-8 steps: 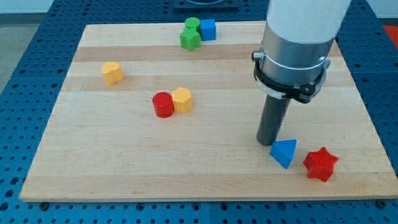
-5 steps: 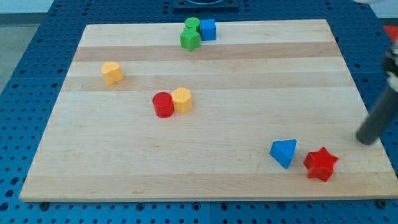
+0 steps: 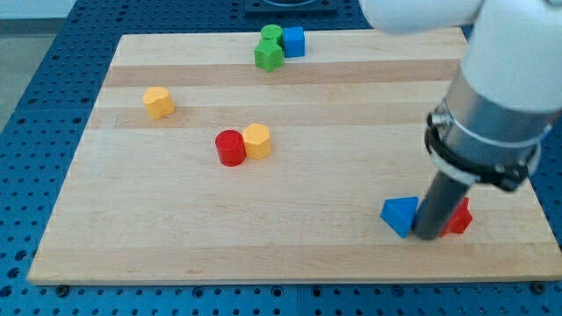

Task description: Move the blue triangle towards the bottom center

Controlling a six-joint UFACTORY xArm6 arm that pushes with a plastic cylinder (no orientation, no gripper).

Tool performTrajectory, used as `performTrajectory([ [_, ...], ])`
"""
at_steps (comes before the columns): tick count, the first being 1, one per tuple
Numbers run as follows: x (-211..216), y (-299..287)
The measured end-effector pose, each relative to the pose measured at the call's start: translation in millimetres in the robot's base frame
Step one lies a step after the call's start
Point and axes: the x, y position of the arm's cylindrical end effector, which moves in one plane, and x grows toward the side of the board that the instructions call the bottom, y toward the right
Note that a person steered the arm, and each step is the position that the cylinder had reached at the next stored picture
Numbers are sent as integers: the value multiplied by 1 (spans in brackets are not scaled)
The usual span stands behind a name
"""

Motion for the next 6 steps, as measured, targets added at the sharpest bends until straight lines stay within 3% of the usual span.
performTrajectory([
  [1, -31, -18],
  [3, 1, -33],
  [4, 0, -73],
  [5, -34, -100],
  [6, -38, -105],
])
